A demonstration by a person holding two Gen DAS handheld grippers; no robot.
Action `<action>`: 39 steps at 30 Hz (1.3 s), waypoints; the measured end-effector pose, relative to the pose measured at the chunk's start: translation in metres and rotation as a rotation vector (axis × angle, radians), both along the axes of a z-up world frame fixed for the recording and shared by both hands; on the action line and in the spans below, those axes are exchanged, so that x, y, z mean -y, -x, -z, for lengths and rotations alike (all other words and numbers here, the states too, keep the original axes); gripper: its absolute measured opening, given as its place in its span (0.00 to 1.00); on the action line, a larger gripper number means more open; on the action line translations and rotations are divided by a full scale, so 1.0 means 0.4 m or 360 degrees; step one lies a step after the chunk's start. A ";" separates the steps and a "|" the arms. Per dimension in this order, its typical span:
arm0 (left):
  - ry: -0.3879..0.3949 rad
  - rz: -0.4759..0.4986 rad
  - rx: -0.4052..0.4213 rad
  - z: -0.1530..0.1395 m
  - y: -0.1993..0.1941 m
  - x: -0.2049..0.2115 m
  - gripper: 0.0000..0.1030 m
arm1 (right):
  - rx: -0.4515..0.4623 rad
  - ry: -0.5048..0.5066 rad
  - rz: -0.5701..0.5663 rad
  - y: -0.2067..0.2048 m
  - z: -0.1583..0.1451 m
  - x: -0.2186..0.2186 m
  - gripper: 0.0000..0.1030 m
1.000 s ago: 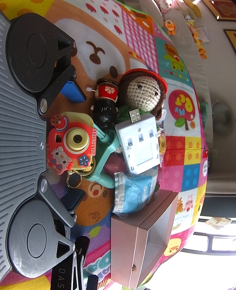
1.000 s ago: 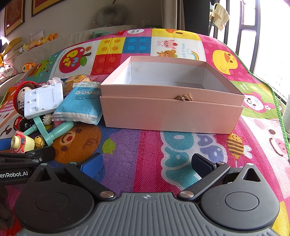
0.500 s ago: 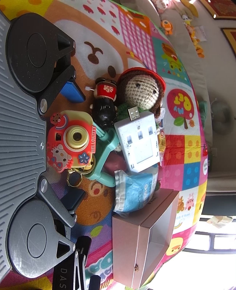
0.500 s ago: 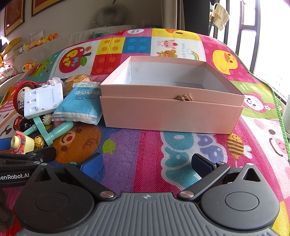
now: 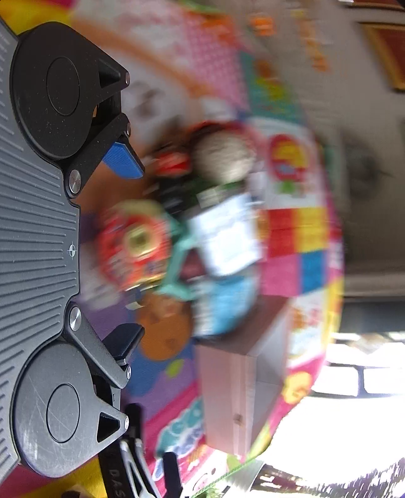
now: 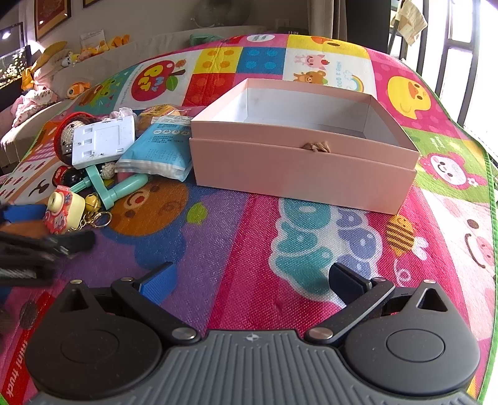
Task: Organize objects
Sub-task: 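Grasp the white USB charger with the left gripper, then carry the charger into the pink box and release with left gripper while right grasps red Hello Kitty toy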
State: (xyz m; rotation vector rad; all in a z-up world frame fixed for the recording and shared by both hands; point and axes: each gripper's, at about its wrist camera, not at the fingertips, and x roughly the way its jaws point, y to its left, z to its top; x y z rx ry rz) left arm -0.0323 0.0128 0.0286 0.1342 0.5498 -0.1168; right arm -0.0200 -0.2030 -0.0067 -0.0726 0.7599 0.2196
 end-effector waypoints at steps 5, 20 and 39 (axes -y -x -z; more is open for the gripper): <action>-0.0432 0.0221 0.0248 -0.084 -0.054 0.029 0.99 | 0.0001 0.0004 -0.0002 -0.002 0.001 0.000 1.00; -0.0580 0.0300 0.0013 0.007 -0.231 0.055 0.52 | 0.0003 -0.0003 -0.0002 0.001 0.002 -0.002 1.00; 0.0365 -0.0115 -0.0097 -0.039 0.154 -0.227 0.52 | 0.0150 -0.0060 -0.0220 0.061 -0.056 -0.142 1.00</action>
